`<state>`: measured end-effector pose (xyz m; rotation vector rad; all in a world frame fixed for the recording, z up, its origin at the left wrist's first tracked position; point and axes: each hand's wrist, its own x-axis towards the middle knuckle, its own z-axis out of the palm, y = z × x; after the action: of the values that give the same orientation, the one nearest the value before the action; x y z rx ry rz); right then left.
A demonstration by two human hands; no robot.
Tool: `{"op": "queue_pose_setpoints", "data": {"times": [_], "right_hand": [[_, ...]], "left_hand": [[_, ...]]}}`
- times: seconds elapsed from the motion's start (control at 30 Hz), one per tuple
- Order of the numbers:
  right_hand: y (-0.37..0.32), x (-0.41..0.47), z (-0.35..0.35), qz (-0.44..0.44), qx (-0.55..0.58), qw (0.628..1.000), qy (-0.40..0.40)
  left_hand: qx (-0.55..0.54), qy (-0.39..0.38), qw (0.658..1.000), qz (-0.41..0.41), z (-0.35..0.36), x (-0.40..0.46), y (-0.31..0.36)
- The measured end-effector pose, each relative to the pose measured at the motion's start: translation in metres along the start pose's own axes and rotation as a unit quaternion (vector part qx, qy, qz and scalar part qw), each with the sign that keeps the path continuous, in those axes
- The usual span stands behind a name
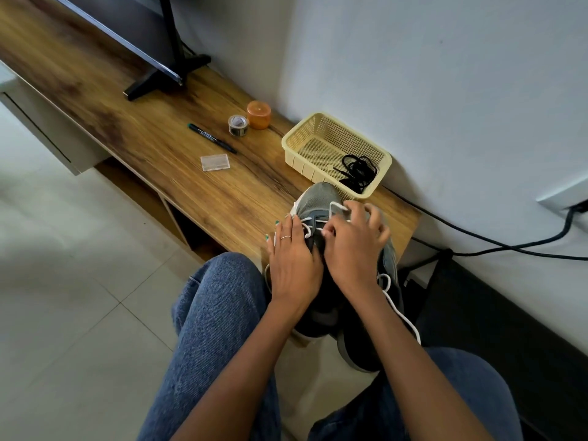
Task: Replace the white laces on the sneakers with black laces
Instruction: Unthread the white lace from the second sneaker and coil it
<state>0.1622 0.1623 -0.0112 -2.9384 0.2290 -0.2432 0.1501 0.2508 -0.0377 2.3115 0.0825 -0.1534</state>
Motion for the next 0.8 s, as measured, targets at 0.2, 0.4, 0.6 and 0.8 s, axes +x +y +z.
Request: {"op": "queue_pose_setpoints", "data": {"times": [0.2,0.4,0.6,0.8], "right_hand": [[0.005,-0.002,-0.012,0.135,0.084,0.98,0.118],[0.007,-0.005,-0.012,0.226,0.157,0.954,0.118],[-0.002,0.002,-0.013,0.024,0.044,0.998,0.031],[-0.003,0.01,0.003,-0.015,-0.019,0.997,-0.075]], "left_hand": [[0.01,0.009,1.0,0.003,0.0,0.0,0.0],[0.009,0.002,1.0,0.0,0.0,0.001,0.0],[-0.005,0.004,1.0,0.005,0.002,0.002,0.0],[-0.008,0.0,1.0,0.007,0.002,0.003,-0.001]]}}
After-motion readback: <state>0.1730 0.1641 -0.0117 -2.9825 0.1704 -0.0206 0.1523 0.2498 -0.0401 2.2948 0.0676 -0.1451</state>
